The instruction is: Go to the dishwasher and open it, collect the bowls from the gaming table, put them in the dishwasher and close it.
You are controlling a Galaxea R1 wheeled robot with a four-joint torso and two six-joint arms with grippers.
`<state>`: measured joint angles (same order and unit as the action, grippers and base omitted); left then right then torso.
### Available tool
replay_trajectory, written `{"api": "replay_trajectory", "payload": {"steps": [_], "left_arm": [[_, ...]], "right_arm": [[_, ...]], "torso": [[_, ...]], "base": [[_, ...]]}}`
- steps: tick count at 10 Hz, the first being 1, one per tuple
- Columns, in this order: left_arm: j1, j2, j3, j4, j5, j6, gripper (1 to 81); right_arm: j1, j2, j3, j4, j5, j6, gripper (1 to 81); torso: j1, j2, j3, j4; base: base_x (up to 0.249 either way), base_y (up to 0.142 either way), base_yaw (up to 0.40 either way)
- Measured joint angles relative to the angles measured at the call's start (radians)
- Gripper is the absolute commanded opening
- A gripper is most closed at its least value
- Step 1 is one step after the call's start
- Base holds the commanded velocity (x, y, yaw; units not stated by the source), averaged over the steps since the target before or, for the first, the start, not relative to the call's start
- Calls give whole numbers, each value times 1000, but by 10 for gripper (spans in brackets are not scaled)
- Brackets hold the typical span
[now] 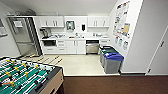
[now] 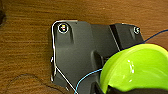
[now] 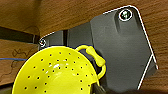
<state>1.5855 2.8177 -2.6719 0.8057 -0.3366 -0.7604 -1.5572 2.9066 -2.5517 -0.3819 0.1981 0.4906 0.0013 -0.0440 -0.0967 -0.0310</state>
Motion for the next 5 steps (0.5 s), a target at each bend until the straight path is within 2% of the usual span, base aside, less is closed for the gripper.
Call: {"api": "replay_trajectory", "payload": {"steps": [4, 5], "left_arm": [[0, -17, 36, -2, -1, -3, 10], [1, -16, 36, -2, -1, -2, 10]], "right_arm": [[0, -3, 0, 0, 0, 1, 10], [0, -3, 0, 0, 0, 1, 10]], "torso": [[0, 0, 0, 0], [0, 0, 0, 0]], "base": [[167, -62, 0], [167, 0, 0]]}}
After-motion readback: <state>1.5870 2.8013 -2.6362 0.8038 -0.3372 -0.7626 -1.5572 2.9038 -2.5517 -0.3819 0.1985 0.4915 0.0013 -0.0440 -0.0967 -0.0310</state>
